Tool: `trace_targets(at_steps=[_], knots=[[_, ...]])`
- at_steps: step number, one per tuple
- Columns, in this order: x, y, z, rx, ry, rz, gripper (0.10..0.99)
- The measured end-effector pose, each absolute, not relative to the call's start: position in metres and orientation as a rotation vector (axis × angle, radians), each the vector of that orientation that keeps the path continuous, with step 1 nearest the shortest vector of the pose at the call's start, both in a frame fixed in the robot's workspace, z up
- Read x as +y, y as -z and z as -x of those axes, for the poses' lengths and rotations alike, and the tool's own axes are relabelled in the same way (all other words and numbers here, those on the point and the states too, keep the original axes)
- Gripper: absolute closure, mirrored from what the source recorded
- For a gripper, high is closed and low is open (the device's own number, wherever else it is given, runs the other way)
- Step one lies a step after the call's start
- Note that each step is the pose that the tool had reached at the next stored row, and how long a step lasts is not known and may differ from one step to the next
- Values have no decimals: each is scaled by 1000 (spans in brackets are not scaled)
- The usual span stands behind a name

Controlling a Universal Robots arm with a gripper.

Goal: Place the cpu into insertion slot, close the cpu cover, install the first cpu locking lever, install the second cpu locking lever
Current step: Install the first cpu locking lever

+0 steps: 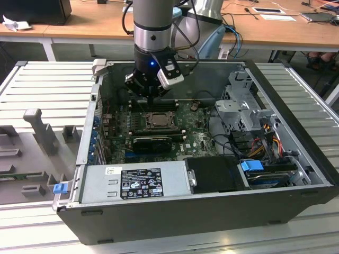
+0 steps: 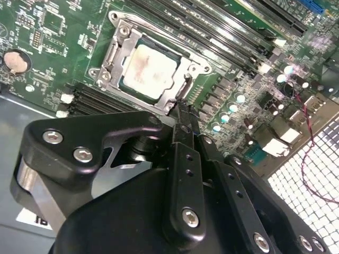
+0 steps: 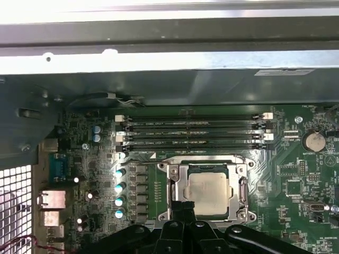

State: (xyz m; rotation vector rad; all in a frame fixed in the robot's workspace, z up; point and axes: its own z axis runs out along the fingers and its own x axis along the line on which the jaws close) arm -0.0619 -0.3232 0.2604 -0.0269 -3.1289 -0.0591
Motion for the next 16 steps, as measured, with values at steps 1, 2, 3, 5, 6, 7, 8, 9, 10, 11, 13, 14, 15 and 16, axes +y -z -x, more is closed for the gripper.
trace_targets(at_steps=[1,2,3,5,6,7,8,9,10,11,13,14,15,16], knots=[[-323,-260,64,-3129,59,26,980],[-323,-260,66,-3130,59,26,980],[-323,-260,67,-3130,59,25,980],[-323,-260,69,-3131,60,25,980],[-323,-260,70,-3131,60,25,980],[-324,-260,71,-3131,60,25,980],[-324,-260,72,-3131,60,25,980],[-324,-260,73,-3132,61,24,980],[-324,-260,74,-3132,61,24,980],[-324,-260,75,-3133,61,24,980],[-324,-260,78,-3134,62,23,980],[-324,-260,80,-3134,63,23,980],[-324,-260,81,-3135,63,23,980],[-324,-260,83,-3136,63,23,980]])
